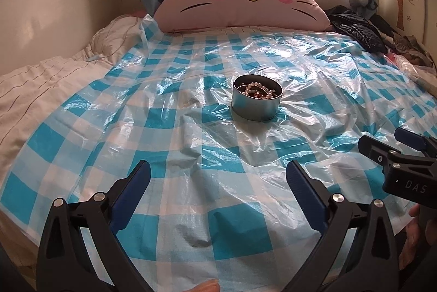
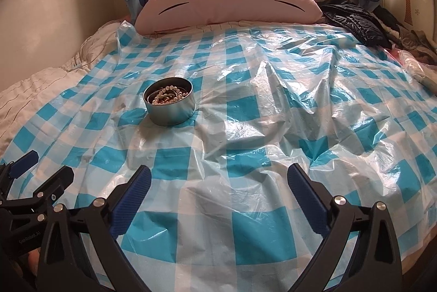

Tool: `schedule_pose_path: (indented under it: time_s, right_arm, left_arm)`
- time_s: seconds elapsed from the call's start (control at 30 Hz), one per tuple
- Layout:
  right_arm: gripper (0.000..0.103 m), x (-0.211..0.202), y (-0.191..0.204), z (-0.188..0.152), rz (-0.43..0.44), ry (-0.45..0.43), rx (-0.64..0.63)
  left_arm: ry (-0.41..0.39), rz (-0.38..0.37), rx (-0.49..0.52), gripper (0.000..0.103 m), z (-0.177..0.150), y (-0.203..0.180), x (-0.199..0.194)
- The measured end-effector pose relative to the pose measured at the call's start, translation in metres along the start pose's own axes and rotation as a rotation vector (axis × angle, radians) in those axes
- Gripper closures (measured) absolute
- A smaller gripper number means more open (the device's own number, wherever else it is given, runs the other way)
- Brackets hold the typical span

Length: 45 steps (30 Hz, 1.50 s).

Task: Organize jewelry

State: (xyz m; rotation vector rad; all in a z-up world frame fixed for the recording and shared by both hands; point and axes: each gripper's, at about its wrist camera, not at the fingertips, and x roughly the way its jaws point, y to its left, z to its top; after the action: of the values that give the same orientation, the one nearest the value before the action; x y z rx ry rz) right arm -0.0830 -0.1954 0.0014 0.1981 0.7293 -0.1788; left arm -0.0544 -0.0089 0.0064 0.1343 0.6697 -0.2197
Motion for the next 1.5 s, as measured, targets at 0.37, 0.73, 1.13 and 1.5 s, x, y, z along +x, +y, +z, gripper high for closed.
schedule_pose_path:
  time_s: [0.37,0.73,1.13,1.5]
  right_arm:
    - [0.007,0.007,-0.016,0.0,0.019,0.033,0.085]
    - [0.007,0.004,-0.007,-0.001,-0.016,0.019,0.039]
    - [0.007,-0.001,-0.006,-0.001,-0.02,-0.008,0.045]
    - [0.007,-0.021,0.009,-0.005,0.037,-0.107,-0.04]
  left_arm:
    - [-0.004,0.011,0.001,0.008,0.0,0.002,-0.001]
    - [-0.008,0.005,-0.011,0.008,0.0,0.002,-0.002]
    - [0.011,-0.006,-0.031,0.008,0.001,0.006,0.0]
    - [0.062,-0.034,-0.042,0.007,0.007,0.009,0.006]
